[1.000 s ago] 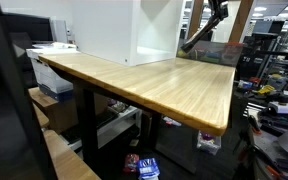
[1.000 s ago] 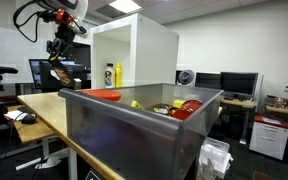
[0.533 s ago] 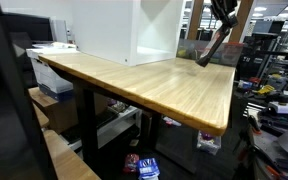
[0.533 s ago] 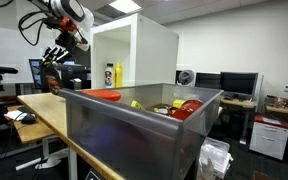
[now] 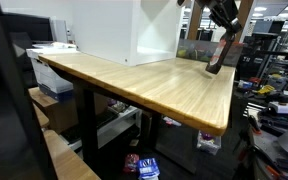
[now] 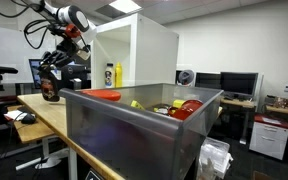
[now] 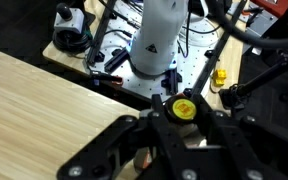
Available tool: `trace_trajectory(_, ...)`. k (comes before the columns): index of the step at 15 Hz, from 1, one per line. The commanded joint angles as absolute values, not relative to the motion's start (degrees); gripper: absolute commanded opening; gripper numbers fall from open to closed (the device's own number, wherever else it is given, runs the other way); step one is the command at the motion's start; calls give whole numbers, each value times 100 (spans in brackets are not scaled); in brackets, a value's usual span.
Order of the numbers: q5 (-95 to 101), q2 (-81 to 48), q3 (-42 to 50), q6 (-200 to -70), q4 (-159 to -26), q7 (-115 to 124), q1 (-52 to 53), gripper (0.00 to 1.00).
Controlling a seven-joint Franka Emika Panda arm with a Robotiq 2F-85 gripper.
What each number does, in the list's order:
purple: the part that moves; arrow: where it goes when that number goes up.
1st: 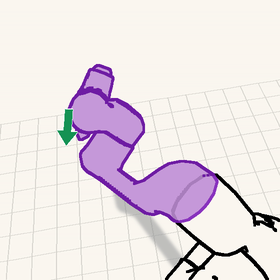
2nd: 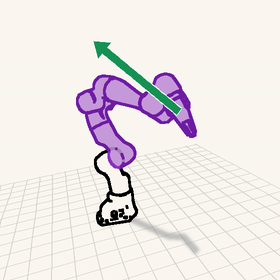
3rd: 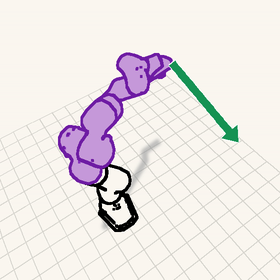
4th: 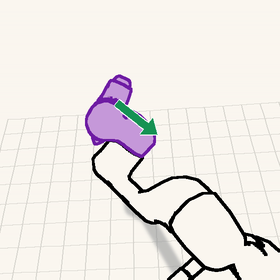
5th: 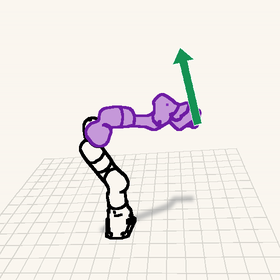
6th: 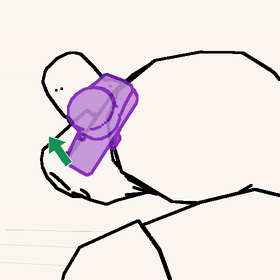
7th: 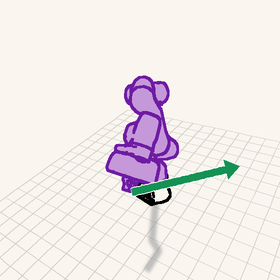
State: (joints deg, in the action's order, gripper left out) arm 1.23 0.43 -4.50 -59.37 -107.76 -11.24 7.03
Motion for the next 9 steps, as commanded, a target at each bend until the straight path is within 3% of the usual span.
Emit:
trace_trajectory(1,326,-322,-555,-5423,-10460,-1050,705,9)
trace_trajectory(9,679,-828,-698,-5119,-10297,-962,737,9)
